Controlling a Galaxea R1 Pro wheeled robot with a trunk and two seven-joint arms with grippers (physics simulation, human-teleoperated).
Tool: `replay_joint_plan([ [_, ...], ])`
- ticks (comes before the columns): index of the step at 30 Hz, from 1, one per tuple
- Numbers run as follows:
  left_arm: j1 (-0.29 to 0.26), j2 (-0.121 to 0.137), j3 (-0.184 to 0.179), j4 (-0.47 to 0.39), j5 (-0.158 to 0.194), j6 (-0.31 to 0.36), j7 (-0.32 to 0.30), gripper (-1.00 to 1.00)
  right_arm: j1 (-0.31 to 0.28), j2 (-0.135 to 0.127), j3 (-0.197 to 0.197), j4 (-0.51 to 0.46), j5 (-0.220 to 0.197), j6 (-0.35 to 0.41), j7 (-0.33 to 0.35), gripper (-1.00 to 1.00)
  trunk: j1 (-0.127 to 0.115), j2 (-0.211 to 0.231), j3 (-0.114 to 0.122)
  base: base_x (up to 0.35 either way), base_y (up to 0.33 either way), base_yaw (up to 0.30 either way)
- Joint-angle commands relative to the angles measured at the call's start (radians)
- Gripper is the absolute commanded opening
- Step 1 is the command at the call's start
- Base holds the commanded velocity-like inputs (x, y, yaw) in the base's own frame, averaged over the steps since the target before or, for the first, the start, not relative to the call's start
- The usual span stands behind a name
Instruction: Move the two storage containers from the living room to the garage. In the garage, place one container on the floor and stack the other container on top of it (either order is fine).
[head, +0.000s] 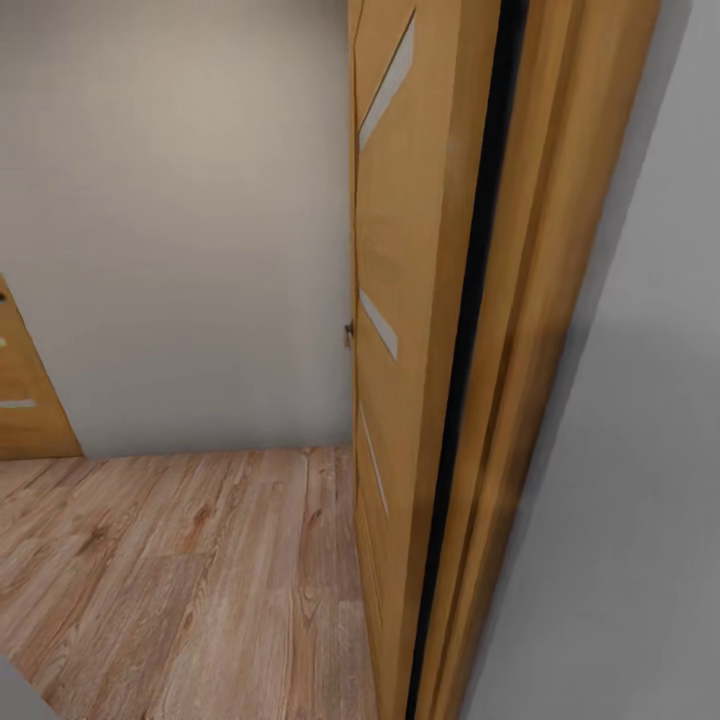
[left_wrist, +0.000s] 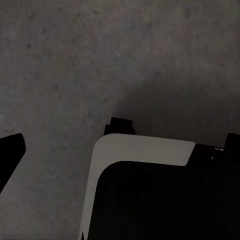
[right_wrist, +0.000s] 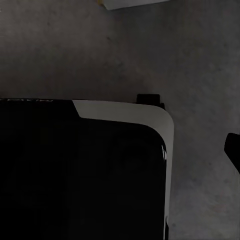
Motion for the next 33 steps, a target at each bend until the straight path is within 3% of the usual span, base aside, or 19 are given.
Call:
replay_joint_plan([
  [1,-0.001,0.0,0.008,0.001,-0.005,-0.003,-0.004,1.0,-0.001,0.0,-0.005,0.001,0.0,-0.003,0.005,1.0,0.0,-0.001,-0.001,0.0,0.0,0.03],
  [15,-0.001,0.0,0.008,0.001,-0.005,-0.003,-0.004,1.0,-0.001,0.001,-0.005,0.001,0.0,-0.003,0.005,1.0,0.0,-0.001,-0.001,0.0,0.0,0.171],
  [33,-0.001,0.001,0.008,0.001,-0.005,-0.003,-0.004,1.0,-0.001,0.0,-0.005,0.001,0.0,-0.003,0.005,1.0,0.0,-0.001,-0.001,0.0,0.072,0.017],
])
